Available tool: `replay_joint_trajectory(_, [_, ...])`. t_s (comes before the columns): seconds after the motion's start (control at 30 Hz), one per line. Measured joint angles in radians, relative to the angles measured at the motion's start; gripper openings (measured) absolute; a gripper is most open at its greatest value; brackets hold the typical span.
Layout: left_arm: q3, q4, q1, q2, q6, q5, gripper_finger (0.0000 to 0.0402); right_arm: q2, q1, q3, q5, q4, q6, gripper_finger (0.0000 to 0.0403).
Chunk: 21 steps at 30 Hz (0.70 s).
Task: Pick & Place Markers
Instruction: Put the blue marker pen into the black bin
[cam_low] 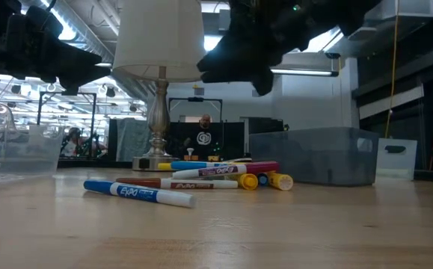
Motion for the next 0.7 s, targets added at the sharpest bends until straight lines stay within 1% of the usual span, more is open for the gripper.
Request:
replay_joint_trajectory(0.2, [0.0,0.0,0.0,0.0,-0.001,0.0,0.0242,0.058,0.065,0.0,0.001,0.051,-0.072,0.0114])
replay_joint_trajectory(0.33, [0.0,0.0,0.0,0.0,-0.001,0.0,0.0242,0.084,0.097,0.0,0.002,0.068,-0.076,0.0114])
replay_joint_trajectory(0.47, [0.0,0.0,0.0,0.0,-0.001,0.0,0.0242,0.113,0.123,0.004,0.006,0.128,-0.076,0.0114])
replay_joint_trajectory(0.63, [0.0,0.0,0.0,0.0,-0.001,0.0,0.0242,0.172,0.16,0.082,0.006,0.111,-0.078,0.0114])
replay_joint_trajectory(0.7, [0.0,0.0,0.0,0.0,0.0,0.0,0.0242,0.203,0.174,0.128,0.013,0.069,-0.079,0.0114])
